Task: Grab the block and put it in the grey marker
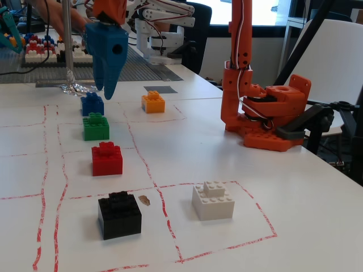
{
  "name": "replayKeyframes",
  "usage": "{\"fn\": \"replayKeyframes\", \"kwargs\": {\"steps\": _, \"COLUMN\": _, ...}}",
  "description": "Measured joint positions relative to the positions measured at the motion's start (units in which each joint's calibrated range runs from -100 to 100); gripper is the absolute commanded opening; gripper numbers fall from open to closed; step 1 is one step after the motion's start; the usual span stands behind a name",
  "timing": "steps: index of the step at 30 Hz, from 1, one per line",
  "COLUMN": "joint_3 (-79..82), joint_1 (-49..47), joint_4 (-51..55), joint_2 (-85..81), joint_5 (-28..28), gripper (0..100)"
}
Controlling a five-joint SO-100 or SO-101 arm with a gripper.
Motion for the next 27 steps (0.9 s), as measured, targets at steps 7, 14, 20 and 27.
{"fn": "replayKeyframes", "kwargs": {"steps": 7, "joint_3": 0.00, "joint_1": 0.20, "joint_4": -3.14, "joint_2": 0.52, "joint_5": -0.88, "gripper": 30}}
{"fn": "replayKeyframes", "kwargs": {"steps": 14, "joint_3": 0.00, "joint_1": 0.80, "joint_4": -5.63, "joint_2": 3.61, "joint_5": -2.25, "gripper": 31}}
{"fn": "replayKeyframes", "kwargs": {"steps": 20, "joint_3": -0.27, "joint_1": 0.70, "joint_4": -8.68, "joint_2": 5.33, "joint_5": -2.88, "gripper": 32}}
{"fn": "replayKeyframes", "kwargs": {"steps": 27, "joint_3": -2.61, "joint_1": 0.70, "joint_4": -9.32, "joint_2": 10.31, "joint_5": -3.52, "gripper": 33}}
